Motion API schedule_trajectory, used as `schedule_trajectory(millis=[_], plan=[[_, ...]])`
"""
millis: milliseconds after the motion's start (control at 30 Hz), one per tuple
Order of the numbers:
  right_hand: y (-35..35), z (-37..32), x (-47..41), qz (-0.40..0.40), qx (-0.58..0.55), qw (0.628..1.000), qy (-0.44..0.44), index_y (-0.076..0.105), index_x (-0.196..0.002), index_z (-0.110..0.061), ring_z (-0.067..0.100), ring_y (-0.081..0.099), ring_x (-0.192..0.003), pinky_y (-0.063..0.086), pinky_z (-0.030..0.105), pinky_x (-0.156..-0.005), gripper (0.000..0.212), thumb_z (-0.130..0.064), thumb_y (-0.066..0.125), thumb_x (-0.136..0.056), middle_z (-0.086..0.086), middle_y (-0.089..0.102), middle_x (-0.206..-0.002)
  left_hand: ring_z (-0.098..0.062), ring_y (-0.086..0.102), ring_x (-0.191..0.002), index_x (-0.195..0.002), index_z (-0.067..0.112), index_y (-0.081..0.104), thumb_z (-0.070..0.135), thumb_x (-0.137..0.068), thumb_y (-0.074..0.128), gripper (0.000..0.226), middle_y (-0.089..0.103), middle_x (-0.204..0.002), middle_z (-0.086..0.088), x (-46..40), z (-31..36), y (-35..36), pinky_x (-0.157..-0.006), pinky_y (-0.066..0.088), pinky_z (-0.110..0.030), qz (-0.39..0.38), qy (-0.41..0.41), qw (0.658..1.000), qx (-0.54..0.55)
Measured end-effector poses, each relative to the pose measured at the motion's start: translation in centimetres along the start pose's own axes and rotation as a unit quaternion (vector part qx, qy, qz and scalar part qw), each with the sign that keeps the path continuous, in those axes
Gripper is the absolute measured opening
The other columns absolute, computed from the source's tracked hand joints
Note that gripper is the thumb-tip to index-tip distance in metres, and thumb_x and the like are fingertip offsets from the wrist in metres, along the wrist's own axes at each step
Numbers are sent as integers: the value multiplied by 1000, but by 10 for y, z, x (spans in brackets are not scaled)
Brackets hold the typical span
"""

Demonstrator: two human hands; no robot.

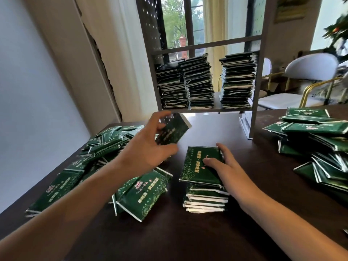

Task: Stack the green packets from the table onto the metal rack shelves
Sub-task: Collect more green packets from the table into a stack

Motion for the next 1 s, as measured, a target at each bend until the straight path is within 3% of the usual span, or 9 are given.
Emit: schedule_trajectory(millis=[100, 200, 300, 433, 533, 667, 800, 933, 1000], plan=[[2, 0, 0, -6, 7, 1000, 9, 36, -147, -37, 7, 73, -86, 53, 16, -65, 62, -24, 66, -94, -3, 67, -120, -5, 64, -96, -126, 28, 50, 6, -77, 77, 59, 63, -112, 10, -4, 30, 22, -79, 56, -23, -45, 98, 989, -101], [0, -3, 1, -6, 33, 999, -3, 40, -147, -33, 15, 69, -105, 54, 28, -88, 60, -28, 65, -94, 0, 64, -129, -1, 52, -110, -108, 33, 60, 6, -72, 76, 48, 61, -114, 14, -7, 38, 40, -110, 31, -38, -41, 186, 959, -209], [-4, -4, 1, 5, 34, 999, 8, 39, -148, -35, 16, 63, -112, 49, 34, -95, 53, -30, 58, -99, 0, 59, -135, -6, 45, -126, -100, 41, 69, 7, -71, 77, 45, 56, -130, 13, -9, 27, 43, -114, 22, -48, -21, 209, 951, -226], [-7, 0, 3, 24, -65, 995, 73, 65, -123, -24, 21, 69, -97, 52, 31, -74, 28, -35, 48, -104, 8, 72, -113, -9, 38, -136, -92, 44, 72, -9, -68, 65, 59, 47, -141, 15, -4, 5, 35, -115, 30, -45, -9, 129, 986, -110], [-6, 3, 6, 27, -60, 993, 94, 71, -101, -18, 25, 72, -92, 53, 36, -89, 39, -49, 48, -101, 10, 77, -95, -4, 30, -145, -115, 53, 63, -25, -68, 58, 91, 37, -152, 14, 0, -10, 34, -111, 33, -18, -22, 81, 995, -52], [-4, -2, 11, 13, -69, 996, 52, 55, -140, -32, 20, 61, -120, 43, 43, -110, 47, -53, 47, -100, -2, 61, -138, 1, 44, -137, -134, 38, 54, -30, -76, 45, 89, 52, -145, 11, 9, -23, 31, -108, 42, -19, -18, 33, 996, 85], [4, -7, 15, -20, -45, 999, 10, 35, -154, -34, 15, 60, -113, 45, 32, -96, 50, -40, 44, -105, -3, 52, -144, -16, 68, -112, -109, 14, 69, -33, -76, 38, 65, 74, -113, -2, 22, -32, 26, -91, 56, -28, 63, -59, 960, 266], [8, -9, 17, -1, -49, 999, 6, 29, -156, -35, -9, 51, -80, 39, 12, -67, 52, -38, 42, -106, -10, 53, -129, -22, 65, -113, -116, 15, 66, 7, -95, 60, 23, 70, -116, -6, 14, -51, 30, -91, 54, -33, 121, -204, 923, 302], [9, -9, 18, 4, -69, 998, 9, 22, -159, -35, -13, 45, -71, 38, 7, -58, 55, -36, 40, -107, -17, 45, -127, -21, 57, -125, -137, 19, 53, 34, -93, 66, 48, 62, -133, 0, 13, -49, 50, -101, 48, -39, 37, -271, 917, 290]])
Point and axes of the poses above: each hand's wrist, its own x-axis away from the middle knuckle, its own y-axis out of the palm, z = x × y, the point moved 7 cm from there along -x, towards the middle knuckle
